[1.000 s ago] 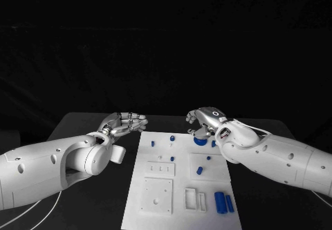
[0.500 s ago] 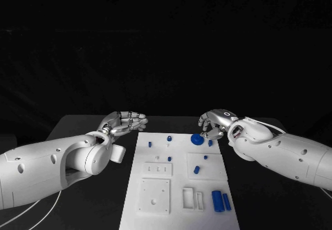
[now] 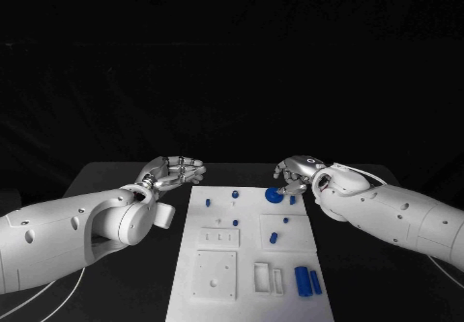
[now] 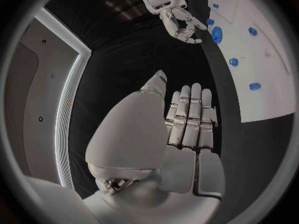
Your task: Assemble the parts on the task board
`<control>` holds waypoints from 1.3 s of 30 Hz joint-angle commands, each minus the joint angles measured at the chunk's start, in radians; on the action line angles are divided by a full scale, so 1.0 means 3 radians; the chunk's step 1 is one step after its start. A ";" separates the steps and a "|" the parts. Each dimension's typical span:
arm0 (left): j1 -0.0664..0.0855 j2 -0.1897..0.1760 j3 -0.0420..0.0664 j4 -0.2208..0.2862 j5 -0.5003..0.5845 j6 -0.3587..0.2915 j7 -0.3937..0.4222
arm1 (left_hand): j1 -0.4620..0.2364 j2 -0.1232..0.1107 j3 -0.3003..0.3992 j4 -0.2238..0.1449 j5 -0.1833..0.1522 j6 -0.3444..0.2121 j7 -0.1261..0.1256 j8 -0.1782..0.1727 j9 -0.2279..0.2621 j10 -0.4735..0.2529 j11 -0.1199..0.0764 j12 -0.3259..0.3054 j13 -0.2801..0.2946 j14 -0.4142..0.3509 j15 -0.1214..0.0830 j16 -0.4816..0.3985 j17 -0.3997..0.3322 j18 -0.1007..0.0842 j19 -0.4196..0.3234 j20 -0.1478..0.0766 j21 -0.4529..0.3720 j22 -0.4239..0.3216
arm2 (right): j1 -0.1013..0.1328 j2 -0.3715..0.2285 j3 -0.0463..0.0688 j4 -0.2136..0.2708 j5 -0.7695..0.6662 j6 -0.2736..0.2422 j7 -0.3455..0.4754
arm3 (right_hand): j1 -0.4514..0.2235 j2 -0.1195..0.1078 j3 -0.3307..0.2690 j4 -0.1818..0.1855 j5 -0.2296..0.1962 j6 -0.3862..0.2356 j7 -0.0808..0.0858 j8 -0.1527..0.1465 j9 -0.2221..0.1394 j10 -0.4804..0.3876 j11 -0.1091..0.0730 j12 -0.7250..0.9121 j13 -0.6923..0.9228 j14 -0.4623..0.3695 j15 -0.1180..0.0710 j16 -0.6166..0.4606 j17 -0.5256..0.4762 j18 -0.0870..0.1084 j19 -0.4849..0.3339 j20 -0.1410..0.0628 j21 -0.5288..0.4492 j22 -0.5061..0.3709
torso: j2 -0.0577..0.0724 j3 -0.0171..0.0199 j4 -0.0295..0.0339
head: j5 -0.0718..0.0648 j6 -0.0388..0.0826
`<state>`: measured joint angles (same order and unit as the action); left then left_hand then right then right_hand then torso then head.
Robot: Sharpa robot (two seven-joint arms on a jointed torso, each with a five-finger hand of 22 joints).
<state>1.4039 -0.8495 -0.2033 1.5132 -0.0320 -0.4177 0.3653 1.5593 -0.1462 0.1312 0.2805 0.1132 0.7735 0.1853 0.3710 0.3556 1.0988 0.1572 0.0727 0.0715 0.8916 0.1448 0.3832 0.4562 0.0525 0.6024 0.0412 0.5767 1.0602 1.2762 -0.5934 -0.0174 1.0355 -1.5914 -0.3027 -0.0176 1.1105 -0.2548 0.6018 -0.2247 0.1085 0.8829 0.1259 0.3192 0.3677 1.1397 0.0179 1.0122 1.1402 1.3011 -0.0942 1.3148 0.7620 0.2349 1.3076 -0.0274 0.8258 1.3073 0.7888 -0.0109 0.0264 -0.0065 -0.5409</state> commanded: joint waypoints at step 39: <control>0.0010 0.0029 -0.0003 -0.0028 -0.0020 0.0082 -0.0006 | 0.0045 0.0003 -0.0023 0.0021 -0.0014 0.0017 0.0011 -0.0025 -0.0007 -0.0013 0.0016 -0.0022 -0.0006 0.0006 0.0007 -0.0025 0.0006 0.0020 0.0010 0.0016 -0.0021 0.0006 | -0.0099 0.0184 -0.0059 -0.0292 0.0088 0.0442 0.0060 | -0.0127 0.0152 0.0076 0.0017 0.0086 0.0037 0.0047 -0.0021 -0.0004 -0.0082 0.0030 0.0320 0.0194 -0.0025 0.0041 0.0082 0.0209 0.0090 -0.0076 -0.0015 0.0310 0.0078 | -0.0002 -0.0006 0.0005 | -0.0007 -0.0032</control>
<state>1.4039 -0.8434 -0.2045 1.5046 -0.0334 -0.4088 0.3599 1.5671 -0.1460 0.1289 0.2828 0.1132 0.7734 0.1853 0.3670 0.3549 1.0987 0.1572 0.0727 0.0707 0.8915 0.1447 0.3794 0.4568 0.0456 0.6024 0.0412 0.5767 1.0607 1.2507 -0.5395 -0.0324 0.9495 -1.5673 -0.2086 -0.0050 1.0783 -0.2091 0.6254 -0.2235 0.1296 0.8799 0.1288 0.3155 0.3664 1.1272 0.0234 1.1027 1.1988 1.2962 -0.0867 1.3360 0.8241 0.2327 1.2927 -0.0306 0.9157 1.3077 0.7883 -0.0123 0.0267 -0.0043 -0.5508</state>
